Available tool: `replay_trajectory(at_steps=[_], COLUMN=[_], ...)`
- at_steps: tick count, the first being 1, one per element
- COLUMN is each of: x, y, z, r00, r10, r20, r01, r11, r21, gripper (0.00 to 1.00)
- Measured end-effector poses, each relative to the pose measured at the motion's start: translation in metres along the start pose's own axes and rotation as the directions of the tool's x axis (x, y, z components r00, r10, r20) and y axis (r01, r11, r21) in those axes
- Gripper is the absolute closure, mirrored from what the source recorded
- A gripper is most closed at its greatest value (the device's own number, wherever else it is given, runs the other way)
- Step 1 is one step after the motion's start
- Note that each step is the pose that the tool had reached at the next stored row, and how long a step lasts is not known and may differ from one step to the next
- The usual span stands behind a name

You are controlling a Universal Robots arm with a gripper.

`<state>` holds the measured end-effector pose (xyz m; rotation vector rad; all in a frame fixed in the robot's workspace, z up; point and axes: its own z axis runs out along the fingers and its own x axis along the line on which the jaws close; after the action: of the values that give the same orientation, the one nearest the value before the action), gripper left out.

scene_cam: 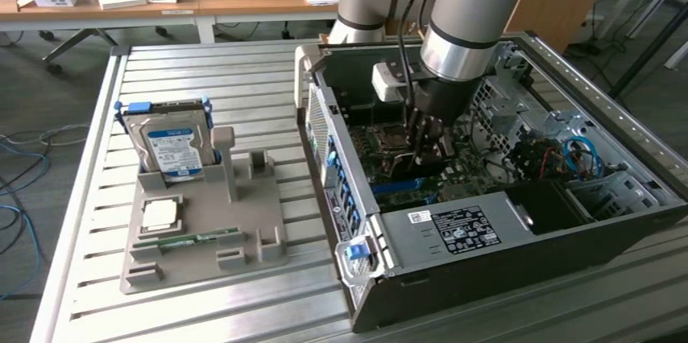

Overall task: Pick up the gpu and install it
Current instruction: 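Insert the gpu into the slot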

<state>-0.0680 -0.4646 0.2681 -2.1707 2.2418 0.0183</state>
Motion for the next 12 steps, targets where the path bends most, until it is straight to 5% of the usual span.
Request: replay_trajectory(at_steps=[12], x=[0.0], y=[0.0], z=[0.0032], r00=[1.0], r10=[-0.003], r20=[0.0002], r01=[0.003], r11=[1.0], r21=[0.0], gripper=[0.74])
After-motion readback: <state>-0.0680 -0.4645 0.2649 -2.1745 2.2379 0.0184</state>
